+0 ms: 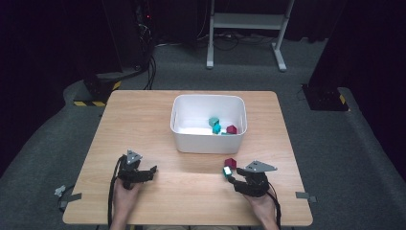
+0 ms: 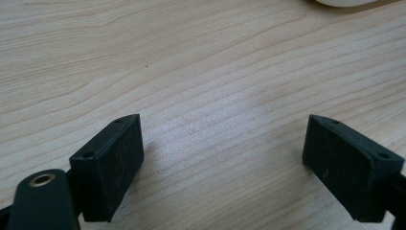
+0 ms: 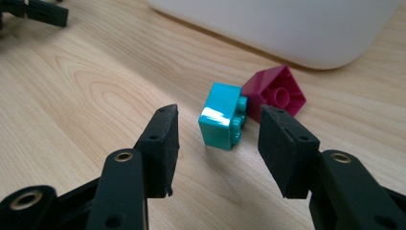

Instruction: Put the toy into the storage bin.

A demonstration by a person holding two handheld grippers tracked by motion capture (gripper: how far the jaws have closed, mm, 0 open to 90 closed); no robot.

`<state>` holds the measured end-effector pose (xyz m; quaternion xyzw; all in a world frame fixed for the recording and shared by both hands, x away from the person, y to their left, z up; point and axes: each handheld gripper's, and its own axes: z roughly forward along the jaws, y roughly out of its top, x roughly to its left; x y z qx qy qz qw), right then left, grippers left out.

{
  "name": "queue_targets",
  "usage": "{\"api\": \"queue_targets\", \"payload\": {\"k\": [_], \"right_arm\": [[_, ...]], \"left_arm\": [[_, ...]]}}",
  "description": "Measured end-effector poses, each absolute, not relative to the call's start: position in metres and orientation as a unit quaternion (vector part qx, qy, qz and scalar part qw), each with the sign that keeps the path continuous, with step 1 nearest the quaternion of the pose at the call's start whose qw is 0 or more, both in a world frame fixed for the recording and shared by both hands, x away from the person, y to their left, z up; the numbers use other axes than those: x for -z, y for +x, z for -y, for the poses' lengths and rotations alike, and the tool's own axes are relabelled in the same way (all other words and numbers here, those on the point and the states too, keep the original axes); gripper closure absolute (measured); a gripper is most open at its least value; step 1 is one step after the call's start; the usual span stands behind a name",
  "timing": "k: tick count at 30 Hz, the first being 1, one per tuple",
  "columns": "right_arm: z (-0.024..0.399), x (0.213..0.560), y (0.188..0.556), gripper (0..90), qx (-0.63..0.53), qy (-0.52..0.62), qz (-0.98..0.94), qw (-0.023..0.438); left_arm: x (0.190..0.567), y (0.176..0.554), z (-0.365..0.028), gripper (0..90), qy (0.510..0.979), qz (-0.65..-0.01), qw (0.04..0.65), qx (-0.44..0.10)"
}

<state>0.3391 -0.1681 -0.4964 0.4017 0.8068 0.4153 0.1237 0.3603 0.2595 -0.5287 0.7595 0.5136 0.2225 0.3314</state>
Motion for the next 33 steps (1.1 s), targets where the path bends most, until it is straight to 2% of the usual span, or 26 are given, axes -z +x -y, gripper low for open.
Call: {"api": "queue_targets", "payload": {"k": [15,19,26,33], "right_arm": [[0.150,0.512,0.350,51.0,-0.391,0.402,-0.818,0.131],[0.148,0.512,0.352,54.4,-0.389,0.404,-0.817,0.132],[0.147,0.515,0.351,66.7,-0.376,0.402,-0.823,0.138],[0.147,0.514,0.347,67.7,-0.382,0.392,-0.825,0.138]], "left_arm": [[0.529,0.360,-0.259,14.4,0.759,-0.514,0.331,-0.223],[0.529,0.360,-0.259,14.4,0.759,-0.514,0.331,-0.223],[0.529,0.360,-0.259,14.5,0.759,-0.514,0.331,-0.223],[0.529,0.360,-0.259,14.5,0.759,-0.514,0.331,-0.223]]}}
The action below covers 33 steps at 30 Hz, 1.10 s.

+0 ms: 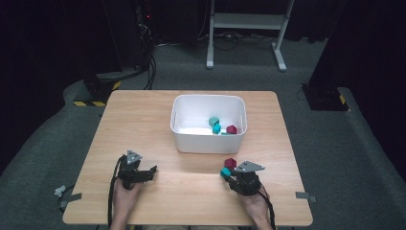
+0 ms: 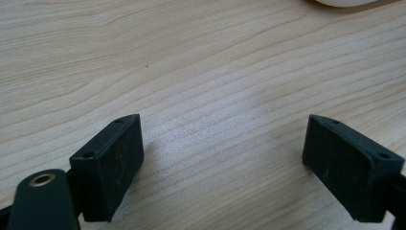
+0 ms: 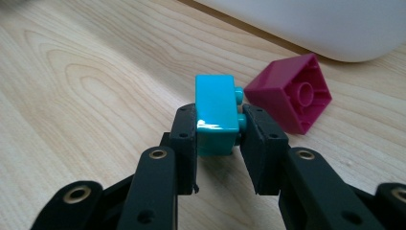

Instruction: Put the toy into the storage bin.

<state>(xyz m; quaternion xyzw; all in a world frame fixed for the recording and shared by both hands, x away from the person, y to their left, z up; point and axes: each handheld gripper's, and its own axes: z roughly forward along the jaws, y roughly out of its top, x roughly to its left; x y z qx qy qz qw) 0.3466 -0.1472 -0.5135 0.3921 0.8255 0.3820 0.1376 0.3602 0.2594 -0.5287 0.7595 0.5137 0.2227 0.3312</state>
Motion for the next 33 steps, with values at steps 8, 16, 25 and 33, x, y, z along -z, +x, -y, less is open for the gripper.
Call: {"api": "queue_targets", "payload": {"k": [8,16,25,33], "right_arm": [[0.150,0.502,0.343,67.8,-0.405,0.370,-0.826,0.131],[0.164,0.489,0.343,67.8,-0.428,0.365,-0.817,0.127],[0.171,0.466,0.342,67.7,-0.450,0.364,-0.806,0.125],[0.170,0.447,0.344,67.7,-0.455,0.351,-0.809,0.126]], "left_arm": [[0.529,0.360,-0.259,14.4,0.760,-0.513,0.331,-0.223],[0.529,0.360,-0.259,14.4,0.760,-0.513,0.331,-0.223],[0.529,0.360,-0.259,14.4,0.760,-0.514,0.331,-0.223],[0.529,0.360,-0.259,14.5,0.760,-0.513,0.331,-0.223]]}}
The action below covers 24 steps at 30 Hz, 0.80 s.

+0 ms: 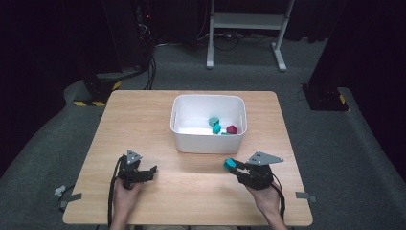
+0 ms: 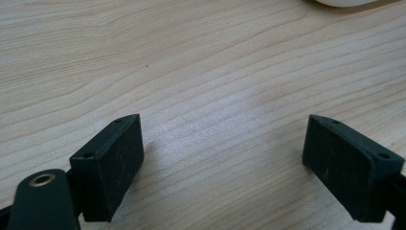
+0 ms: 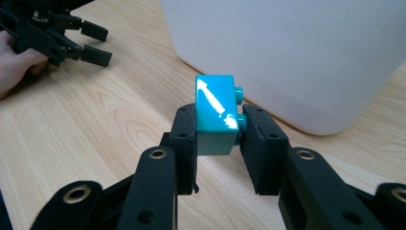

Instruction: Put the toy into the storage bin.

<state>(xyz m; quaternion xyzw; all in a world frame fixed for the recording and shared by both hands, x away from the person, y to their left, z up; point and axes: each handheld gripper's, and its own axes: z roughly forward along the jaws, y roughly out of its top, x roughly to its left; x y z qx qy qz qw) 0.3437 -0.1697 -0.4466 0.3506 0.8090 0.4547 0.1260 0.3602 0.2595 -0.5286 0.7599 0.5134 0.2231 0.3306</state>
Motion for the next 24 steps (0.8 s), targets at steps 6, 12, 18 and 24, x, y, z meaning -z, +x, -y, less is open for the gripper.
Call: {"api": "queue_targets", "payload": {"k": [6,12,18,24], "right_arm": [[0.171,0.440,0.352,67.7,-0.450,0.353,-0.812,0.115],[0.171,0.424,0.358,67.8,-0.449,0.345,-0.815,0.126],[0.173,0.404,0.363,67.7,-0.460,0.339,-0.811,0.127],[0.176,0.386,0.372,67.7,-0.464,0.337,-0.810,0.122]], "left_arm": [[0.529,0.360,-0.259,14.4,0.760,-0.514,0.331,-0.223],[0.529,0.360,-0.259,14.5,0.760,-0.514,0.331,-0.223],[0.529,0.360,-0.259,14.4,0.759,-0.514,0.331,-0.223],[0.529,0.360,-0.259,14.4,0.759,-0.514,0.331,-0.223]]}}
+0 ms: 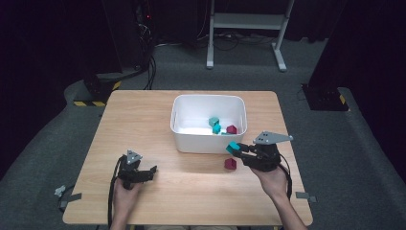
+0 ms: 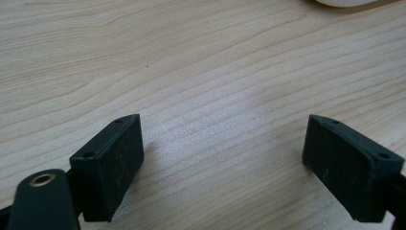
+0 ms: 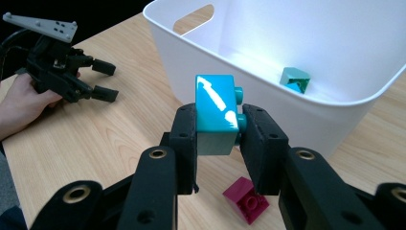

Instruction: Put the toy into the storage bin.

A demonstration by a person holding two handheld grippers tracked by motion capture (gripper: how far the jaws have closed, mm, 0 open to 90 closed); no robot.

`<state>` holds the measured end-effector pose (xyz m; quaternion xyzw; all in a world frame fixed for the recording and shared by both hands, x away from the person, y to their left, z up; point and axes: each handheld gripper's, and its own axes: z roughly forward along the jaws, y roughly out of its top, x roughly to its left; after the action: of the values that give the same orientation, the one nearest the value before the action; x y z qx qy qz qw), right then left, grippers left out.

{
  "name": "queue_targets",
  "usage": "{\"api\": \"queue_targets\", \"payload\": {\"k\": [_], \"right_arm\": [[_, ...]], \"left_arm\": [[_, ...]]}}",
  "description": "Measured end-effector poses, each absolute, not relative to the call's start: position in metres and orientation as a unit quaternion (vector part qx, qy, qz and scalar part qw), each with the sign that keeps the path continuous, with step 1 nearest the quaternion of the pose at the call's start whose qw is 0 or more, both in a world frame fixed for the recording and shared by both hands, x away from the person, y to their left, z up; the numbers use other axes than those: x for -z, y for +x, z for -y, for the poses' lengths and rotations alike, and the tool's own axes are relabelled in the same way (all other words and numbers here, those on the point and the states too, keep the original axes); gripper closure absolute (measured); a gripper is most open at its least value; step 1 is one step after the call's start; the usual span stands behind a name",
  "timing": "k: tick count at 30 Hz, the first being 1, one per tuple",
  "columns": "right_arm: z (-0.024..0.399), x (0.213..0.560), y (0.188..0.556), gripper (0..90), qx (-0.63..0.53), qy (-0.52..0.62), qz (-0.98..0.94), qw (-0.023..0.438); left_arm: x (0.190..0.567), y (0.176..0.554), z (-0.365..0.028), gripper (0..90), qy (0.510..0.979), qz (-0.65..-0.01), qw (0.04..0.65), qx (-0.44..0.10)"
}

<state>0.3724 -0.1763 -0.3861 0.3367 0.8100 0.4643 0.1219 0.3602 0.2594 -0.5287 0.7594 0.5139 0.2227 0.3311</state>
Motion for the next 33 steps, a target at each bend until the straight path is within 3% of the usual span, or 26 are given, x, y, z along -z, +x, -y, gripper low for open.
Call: {"api": "queue_targets", "payload": {"k": [18,33], "right_arm": [[0.171,0.352,0.403,67.7,-0.474,0.339,-0.803,0.126],[0.151,0.344,0.450,67.8,-0.460,0.356,-0.804,0.122]], "left_arm": [[0.529,0.360,-0.259,14.4,0.759,-0.514,0.331,-0.223],[0.529,0.360,-0.259,14.5,0.759,-0.514,0.331,-0.222]]}}
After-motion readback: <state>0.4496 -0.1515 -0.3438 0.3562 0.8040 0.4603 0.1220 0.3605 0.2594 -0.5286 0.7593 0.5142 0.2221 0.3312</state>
